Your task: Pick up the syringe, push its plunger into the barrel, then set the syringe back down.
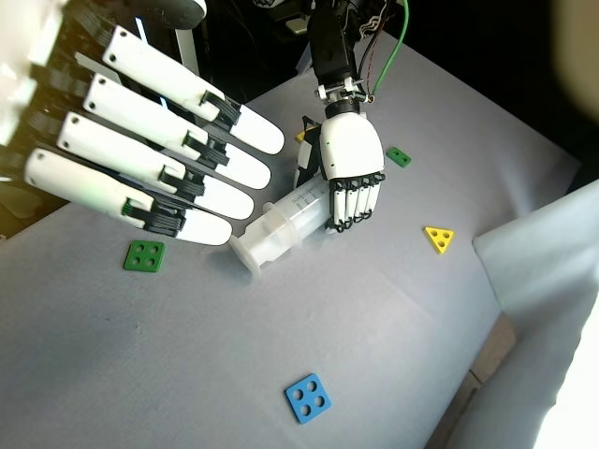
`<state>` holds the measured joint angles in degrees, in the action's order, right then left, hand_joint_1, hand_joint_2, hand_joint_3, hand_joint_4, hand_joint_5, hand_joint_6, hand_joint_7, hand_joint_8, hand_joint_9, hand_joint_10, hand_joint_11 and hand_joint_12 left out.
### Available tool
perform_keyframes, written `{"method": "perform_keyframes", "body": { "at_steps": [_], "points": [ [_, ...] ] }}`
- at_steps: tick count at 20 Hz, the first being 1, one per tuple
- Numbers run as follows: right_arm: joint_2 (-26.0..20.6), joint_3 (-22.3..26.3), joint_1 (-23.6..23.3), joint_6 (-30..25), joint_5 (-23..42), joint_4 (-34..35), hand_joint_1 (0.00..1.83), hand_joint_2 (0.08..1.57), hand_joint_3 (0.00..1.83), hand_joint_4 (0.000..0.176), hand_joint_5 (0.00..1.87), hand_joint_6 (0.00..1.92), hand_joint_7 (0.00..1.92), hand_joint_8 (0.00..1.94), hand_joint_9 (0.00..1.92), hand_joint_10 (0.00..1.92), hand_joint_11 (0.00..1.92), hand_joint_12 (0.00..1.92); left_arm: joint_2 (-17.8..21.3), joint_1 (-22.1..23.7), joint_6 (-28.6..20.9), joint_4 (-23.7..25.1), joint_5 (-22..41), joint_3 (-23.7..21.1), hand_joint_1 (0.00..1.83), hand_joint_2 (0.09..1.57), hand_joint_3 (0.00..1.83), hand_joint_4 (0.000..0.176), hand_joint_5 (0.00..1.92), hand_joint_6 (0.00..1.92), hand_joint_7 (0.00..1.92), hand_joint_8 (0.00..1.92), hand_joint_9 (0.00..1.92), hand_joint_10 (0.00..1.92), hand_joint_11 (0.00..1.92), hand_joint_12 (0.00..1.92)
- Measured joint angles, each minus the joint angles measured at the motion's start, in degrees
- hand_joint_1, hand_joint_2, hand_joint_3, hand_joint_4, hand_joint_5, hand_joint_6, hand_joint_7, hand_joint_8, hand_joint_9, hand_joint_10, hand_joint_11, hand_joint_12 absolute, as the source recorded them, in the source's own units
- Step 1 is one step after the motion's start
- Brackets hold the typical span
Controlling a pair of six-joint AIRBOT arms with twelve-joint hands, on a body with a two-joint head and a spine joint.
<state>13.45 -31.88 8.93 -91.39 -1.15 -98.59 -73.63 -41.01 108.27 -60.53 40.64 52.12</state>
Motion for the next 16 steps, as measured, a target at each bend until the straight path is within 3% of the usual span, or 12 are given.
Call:
{"method": "perform_keyframes", "body": {
  "at_steps": [3, 9, 14, 16],
  "points": [
    [-1.1, 0.0, 1.5, -12.1, -1.9, 0.1, 0.00, 1.34, 0.00, 0.000, 0.33, 0.00, 0.29, 0.00, 0.23, 0.00, 0.00, 0.59, 0.7, 2.0, -1.0, 0.5, -1.6, -1.1, 1.33, 1.24, 0.00, 0.000, 0.80, 1.03, 0.68, 1.58, 0.65, 1.56, 0.55, 1.28],
    [-1.7, 1.7, 3.2, -14.3, -5.7, 0.5, 0.00, 1.34, 0.00, 0.000, 0.36, 0.01, 0.32, 0.00, 0.25, 0.01, 0.00, 0.62, 4.1, 6.3, -2.1, -1.0, -1.9, -3.5, 1.33, 1.24, 0.00, 0.000, 0.79, 1.06, 0.69, 1.57, 0.65, 1.56, 0.53, 1.31],
    [-2.6, 2.0, 3.8, -25.6, -9.8, 1.0, 0.00, 1.34, 0.00, 0.000, 0.35, 0.00, 0.30, 0.00, 0.25, 0.00, 0.00, 0.60, 7.0, 10.8, -1.9, -2.1, -3.0, -4.4, 1.33, 1.24, 0.00, 0.000, 0.78, 1.07, 0.69, 1.57, 0.65, 1.56, 0.52, 1.31],
    [-2.5, 2.2, 4.4, -27.7, -11.8, 1.2, 0.00, 1.33, 0.00, 0.000, 0.33, 0.00, 0.29, 0.00, 0.24, 0.00, 0.00, 0.59, 7.4, 11.8, -1.9, -2.5, -3.8, -4.4, 1.34, 1.23, 0.00, 0.000, 0.81, 1.05, 0.72, 1.53, 0.67, 1.51, 0.55, 1.28]
  ]
}}
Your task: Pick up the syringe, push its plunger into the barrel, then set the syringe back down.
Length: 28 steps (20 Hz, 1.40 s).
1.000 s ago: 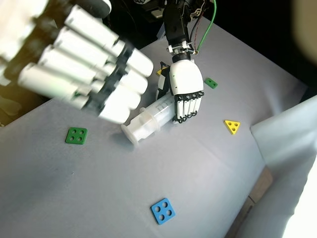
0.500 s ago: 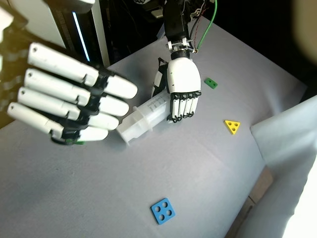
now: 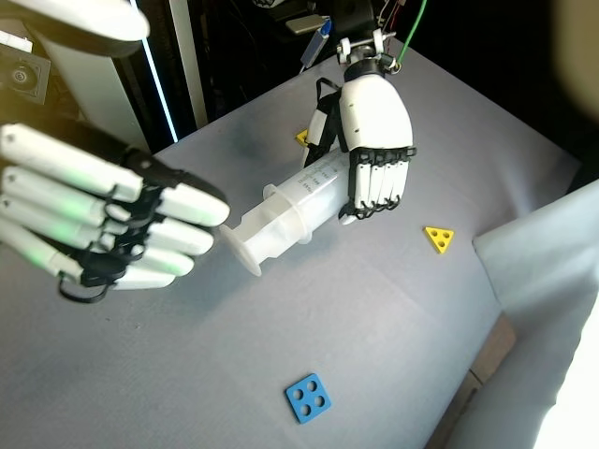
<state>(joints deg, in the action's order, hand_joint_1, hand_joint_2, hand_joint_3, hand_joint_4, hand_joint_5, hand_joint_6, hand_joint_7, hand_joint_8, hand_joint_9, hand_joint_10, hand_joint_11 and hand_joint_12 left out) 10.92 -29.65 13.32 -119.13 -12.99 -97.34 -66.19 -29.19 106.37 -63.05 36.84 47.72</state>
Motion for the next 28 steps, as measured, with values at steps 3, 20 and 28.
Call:
{"method": "perform_keyframes", "body": {
  "at_steps": [3, 20, 28],
  "points": [
    [0.0, 0.6, 2.4, -2.3, -2.3, 0.2, 0.00, 1.33, 0.00, 0.000, 0.31, 0.00, 0.28, 0.00, 0.22, 0.00, 0.00, 0.54, 0.5, 1.6, 0.1, -0.7, -1.8, -0.1, 1.33, 1.24, 0.00, 0.000, 0.80, 1.06, 0.70, 1.55, 0.65, 1.55, 0.52, 1.32],
    [6.4, 1.7, 17.1, -13.7, -4.5, 0.6, 0.00, 1.30, 0.00, 0.000, 0.31, 0.01, 0.28, 0.00, 0.22, 0.01, 0.00, 0.53, 1.4, 4.2, 0.3, -2.2, -2.7, -0.3, 1.33, 1.24, 0.00, 0.000, 0.80, 1.04, 0.71, 1.56, 0.64, 1.56, 0.50, 1.36],
    [12.0, 1.4, 14.3, -13.7, -5.9, 0.7, 0.00, 1.31, 0.00, 0.000, 0.29, 0.00, 0.25, 0.00, 0.20, 0.00, 0.00, 0.49, 1.5, 4.3, 0.5, -2.5, -2.4, -0.3, 1.33, 1.25, 0.00, 0.000, 0.78, 1.08, 0.68, 1.60, 0.64, 1.56, 0.51, 1.35]
  ]
}}
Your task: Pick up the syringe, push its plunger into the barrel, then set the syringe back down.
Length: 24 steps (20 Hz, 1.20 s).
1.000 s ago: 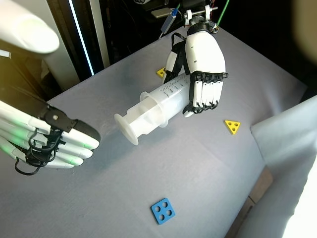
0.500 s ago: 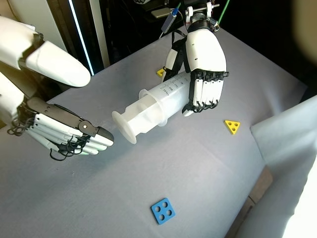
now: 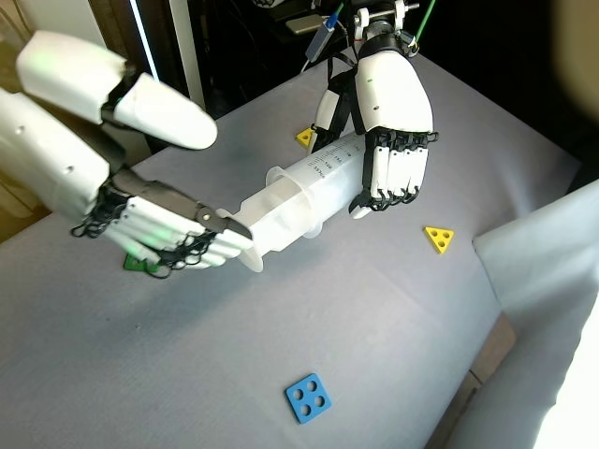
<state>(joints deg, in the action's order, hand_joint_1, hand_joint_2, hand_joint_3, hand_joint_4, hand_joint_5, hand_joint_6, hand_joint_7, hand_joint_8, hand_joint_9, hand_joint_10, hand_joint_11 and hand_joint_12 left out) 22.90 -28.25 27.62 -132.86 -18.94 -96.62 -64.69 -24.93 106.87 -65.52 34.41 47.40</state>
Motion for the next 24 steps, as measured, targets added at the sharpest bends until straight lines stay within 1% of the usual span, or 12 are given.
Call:
{"method": "perform_keyframes", "body": {
  "at_steps": [2, 5, 7, 10, 13, 14, 15, 16, 18, 19, 21, 24],
  "points": [
    [1.8, 0.0, 0.0, 0.0, -2.2, 0.2, 0.00, 1.31, 0.00, 0.000, 0.28, 0.00, 0.25, 0.00, 0.20, 0.00, 0.00, 0.48, 0.0, 0.0, 0.4, -0.2, 0.7, 0.0, 1.33, 1.25, 0.00, 0.000, 0.78, 1.08, 0.67, 1.61, 0.64, 1.57, 0.52, 1.34],
    [4.0, -0.2, 0.0, 0.0, -4.2, 0.6, 0.00, 1.31, 0.00, 0.000, 0.29, 0.00, 0.25, 0.00, 0.20, 0.00, 0.00, 0.48, 0.2, 0.0, 0.7, -0.6, 1.0, 0.2, 1.34, 1.24, 0.00, 0.000, 0.79, 1.06, 0.70, 1.56, 0.65, 1.56, 0.52, 1.34],
    [5.5, -0.1, 0.0, 0.0, -6.3, 0.9, 0.00, 1.31, 0.00, 0.000, 0.28, 0.00, 0.24, 0.00, 0.19, 0.00, 0.00, 0.44, 0.2, 0.0, 0.9, -0.9, 1.2, 0.4, 1.33, 1.24, 0.00, 0.000, 0.80, 1.06, 0.67, 1.59, 0.65, 1.56, 0.51, 1.35],
    [7.1, 0.4, 0.0, 0.0, -9.0, 1.2, 0.00, 1.31, 0.00, 0.000, 0.28, 0.00, 0.25, 0.00, 0.20, 0.00, 0.00, 0.46, 0.3, 0.0, 0.9, -1.0, 1.3, 0.4, 1.34, 1.23, 0.00, 0.000, 0.80, 1.09, 0.69, 1.55, 0.68, 1.51, 0.54, 1.31],
    [9.2, 0.4, -0.3, 0.0, -11.3, 1.7, 0.00, 1.31, 0.00, 0.000, 0.29, 0.00, 0.25, 0.00, 0.20, 0.00, 0.00, 0.47, 0.6, 0.0, 1.1, -1.0, 1.6, 0.5, 1.33, 1.24, 0.00, 0.000, 0.80, 1.09, 0.65, 1.59, 0.66, 1.53, 0.53, 1.31],
    [9.9, 0.4, -0.3, 0.0, -12.1, 1.9, 0.00, 1.31, 0.00, 0.000, 0.29, 0.00, 0.27, 0.00, 0.21, 0.00, 0.00, 0.49, 0.6, 0.0, 1.1, -1.2, 1.8, 0.5, 1.34, 1.23, 0.00, 0.000, 0.81, 1.09, 0.68, 1.55, 0.69, 1.50, 0.56, 1.29],
    [10.6, 0.4, -0.4, 0.0, -12.9, 1.9, 0.00, 1.32, 0.00, 0.000, 0.29, 0.00, 0.27, 0.00, 0.21, 0.00, 0.00, 0.49, 0.7, 0.0, 1.1, -1.2, 2.0, 0.5, 1.34, 1.23, 0.00, 0.000, 0.80, 1.09, 0.68, 1.56, 0.69, 1.50, 0.57, 1.28],
    [11.3, 0.4, -0.8, 0.0, -13.7, 2.4, 0.00, 1.32, 0.00, 0.000, 0.29, 0.00, 0.26, 0.00, 0.20, 0.00, 0.00, 0.49, 0.7, 0.0, 1.2, -1.2, 2.2, 0.5, 1.33, 1.24, 0.00, 0.000, 0.80, 1.07, 0.65, 1.61, 0.67, 1.52, 0.57, 1.28],
    [13.4, 0.1, -1.0, 0.0, -15.8, 2.5, 0.00, 1.31, 0.00, 0.000, 0.29, 0.00, 0.26, 0.00, 0.20, 0.00, 0.00, 0.49, 0.7, 0.0, 1.2, -1.5, 2.7, 0.5, 1.33, 1.24, 0.00, 0.000, 0.80, 1.08, 0.64, 1.61, 0.67, 1.52, 0.57, 1.27],
    [14.5, -0.3, -1.0, 0.0, -16.3, 2.5, 0.00, 1.31, 0.00, 0.000, 0.31, 0.01, 0.27, 0.01, 0.21, 0.01, 0.00, 0.49, 0.7, 0.0, 1.3, -1.6, 2.9, 0.5, 1.33, 1.25, 0.00, 0.000, 0.78, 1.10, 0.64, 1.62, 0.66, 1.53, 0.55, 1.29],
    [16.0, -0.9, -1.0, 0.0, -16.5, 2.5, 0.00, 1.31, 0.00, 0.000, 0.30, 0.01, 0.26, 0.00, 0.20, 0.00, 0.00, 0.49, 1.0, 0.0, 1.4, -1.9, 2.7, 0.6, 1.33, 1.25, 0.00, 0.000, 0.79, 1.09, 0.64, 1.61, 0.66, 1.53, 0.55, 1.28],
    [18.3, -1.9, -1.4, 0.0, -16.9, 2.5, 0.00, 1.31, 0.00, 0.000, 0.29, 0.00, 0.26, 0.00, 0.20, 0.00, 0.00, 0.49, 1.0, 0.0, 1.5, -2.2, 3.1, 0.6, 1.33, 1.23, 0.00, 0.000, 0.81, 1.09, 0.66, 1.56, 0.68, 1.51, 0.54, 1.29]
  ]
}}
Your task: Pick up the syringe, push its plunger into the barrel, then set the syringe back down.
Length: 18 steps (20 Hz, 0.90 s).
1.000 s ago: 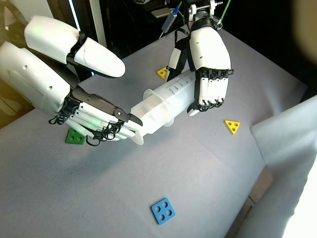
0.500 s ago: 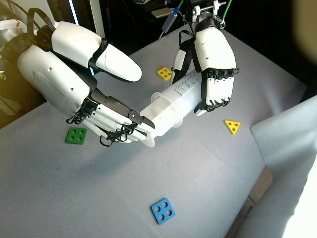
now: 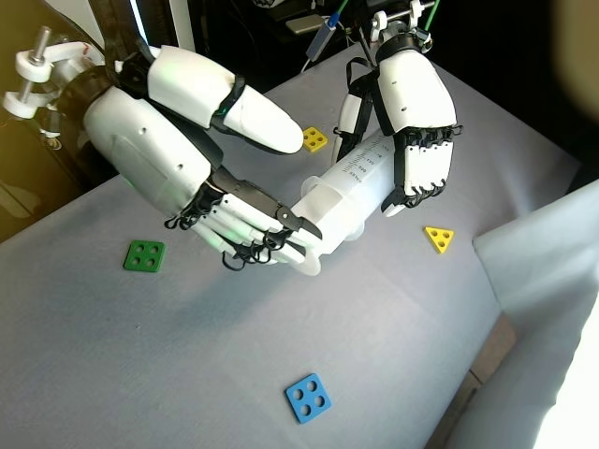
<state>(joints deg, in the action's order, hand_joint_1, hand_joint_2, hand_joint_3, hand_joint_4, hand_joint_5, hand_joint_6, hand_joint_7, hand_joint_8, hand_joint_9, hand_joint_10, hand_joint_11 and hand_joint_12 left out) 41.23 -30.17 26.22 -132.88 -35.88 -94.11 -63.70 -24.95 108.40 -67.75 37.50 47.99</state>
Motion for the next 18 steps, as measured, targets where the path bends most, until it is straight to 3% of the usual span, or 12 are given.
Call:
{"method": "perform_keyframes", "body": {
  "at_steps": [6, 10, 18],
  "points": [
    [2.4, -0.2, -1.1, 1.0, -0.4, -0.8, 0.00, 1.31, 0.00, 0.000, 0.30, 0.00, 0.27, 0.01, 0.21, 0.01, 0.00, 0.49, 0.0, 0.0, -0.2, 0.0, -0.2, 0.0, 1.32, 1.26, 0.00, 0.000, 0.79, 1.11, 0.59, 1.65, 0.63, 1.58, 0.53, 1.33],
    [3.8, -0.2, -1.7, 1.2, -0.2, -4.5, 0.00, 1.31, 0.00, 0.000, 0.30, 0.00, 0.25, 0.00, 0.20, 0.00, 0.00, 0.47, 0.0, 0.0, -0.5, 0.0, 0.0, 0.0, 1.33, 1.24, 0.00, 0.000, 0.80, 1.14, 0.65, 1.55, 0.66, 1.54, 0.52, 1.32],
    [6.5, -0.7, -2.5, 1.2, -1.6, -1.5, 0.00, 1.32, 0.00, 0.000, 0.31, 0.00, 0.27, 0.00, 0.21, 0.00, 0.00, 0.49, 0.4, 0.0, 0.1, -0.5, 0.5, 0.0, 1.33, 1.24, 0.00, 0.000, 0.79, 1.14, 0.65, 1.57, 0.67, 1.53, 0.54, 1.28]
  ]
}}
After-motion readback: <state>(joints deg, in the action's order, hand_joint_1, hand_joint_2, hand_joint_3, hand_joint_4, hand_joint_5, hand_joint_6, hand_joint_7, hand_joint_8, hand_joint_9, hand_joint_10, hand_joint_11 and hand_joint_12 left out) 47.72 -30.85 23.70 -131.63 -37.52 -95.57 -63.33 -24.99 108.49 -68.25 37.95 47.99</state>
